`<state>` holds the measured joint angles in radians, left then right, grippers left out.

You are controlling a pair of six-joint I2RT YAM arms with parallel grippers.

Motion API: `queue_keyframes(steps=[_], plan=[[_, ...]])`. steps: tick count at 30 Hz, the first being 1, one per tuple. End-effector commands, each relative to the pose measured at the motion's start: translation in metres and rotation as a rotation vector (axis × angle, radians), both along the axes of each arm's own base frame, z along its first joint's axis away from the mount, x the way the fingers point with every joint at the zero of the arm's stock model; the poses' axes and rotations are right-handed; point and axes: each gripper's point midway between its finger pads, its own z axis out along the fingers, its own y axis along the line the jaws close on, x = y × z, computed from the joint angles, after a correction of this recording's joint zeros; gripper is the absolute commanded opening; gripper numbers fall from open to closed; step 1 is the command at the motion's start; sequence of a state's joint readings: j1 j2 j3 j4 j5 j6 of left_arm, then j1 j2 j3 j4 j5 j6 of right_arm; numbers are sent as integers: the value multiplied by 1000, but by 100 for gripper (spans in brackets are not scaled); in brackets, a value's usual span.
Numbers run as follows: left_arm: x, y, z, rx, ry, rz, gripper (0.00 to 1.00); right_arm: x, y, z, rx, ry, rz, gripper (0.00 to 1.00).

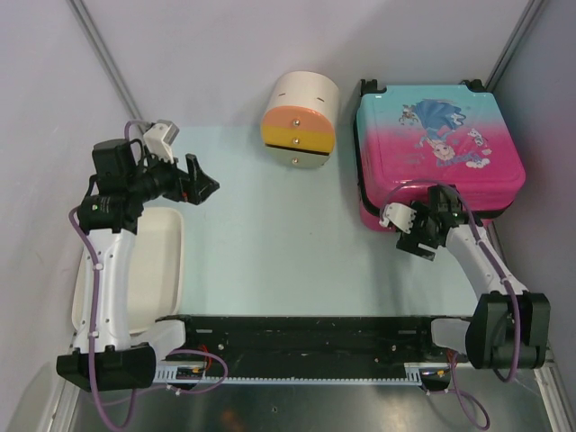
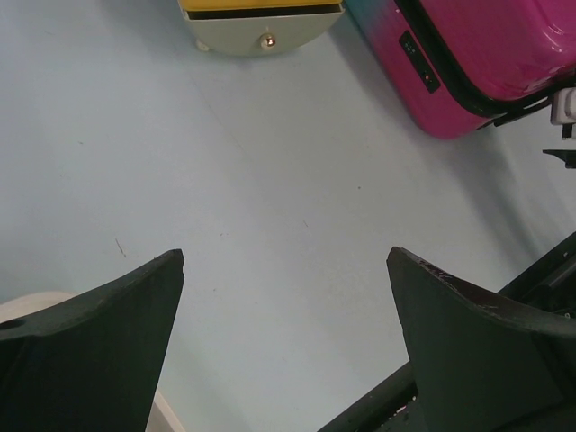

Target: Open, take out, and arrange the luggage

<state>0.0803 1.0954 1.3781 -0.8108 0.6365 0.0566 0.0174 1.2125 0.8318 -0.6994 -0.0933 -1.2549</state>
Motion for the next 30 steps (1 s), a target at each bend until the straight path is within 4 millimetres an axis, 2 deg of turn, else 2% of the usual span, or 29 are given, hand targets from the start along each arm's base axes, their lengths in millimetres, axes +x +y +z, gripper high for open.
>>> queue_keyframes(steps=[1,2,4,7,9,11,12,13,15,16,19,20,23,30], plan=[[1,-3,11,24,-88,-60,100,23,-10,-2,-73,-48,53,85],[2,-4,11,20,-87,-61,100,22,-19,-5,-79,-37,30,84],[2,-4,10,17,-86,-66,100,20,-19,-15,-77,2,40,78],[2,-6,10,12,-83,-69,100,11,-15,-27,-62,66,52,67],[4,-4,9,14,-84,-61,100,7,-10,-32,-49,92,59,62],[3,-4,7,16,-82,-61,100,4,-6,-37,-21,115,35,50],[3,-4,6,17,-81,-60,100,3,3,-38,-12,121,48,46],[2,-4,7,15,-81,-62,100,0,14,-40,-2,138,61,35],[3,-4,5,14,-79,-60,100,-8,28,-44,35,170,32,26],[3,-4,5,15,-79,-60,100,-14,43,-46,46,191,57,18],[3,-4,2,13,-73,-58,100,-21,69,-48,98,215,25,1],[4,-3,2,13,-72,-55,100,-25,83,-49,96,220,55,0],[3,-3,-1,16,-71,-55,100,-29,109,-52,98,218,72,0],[4,0,-3,33,-79,-43,100,-32,161,-45,173,190,117,0]])
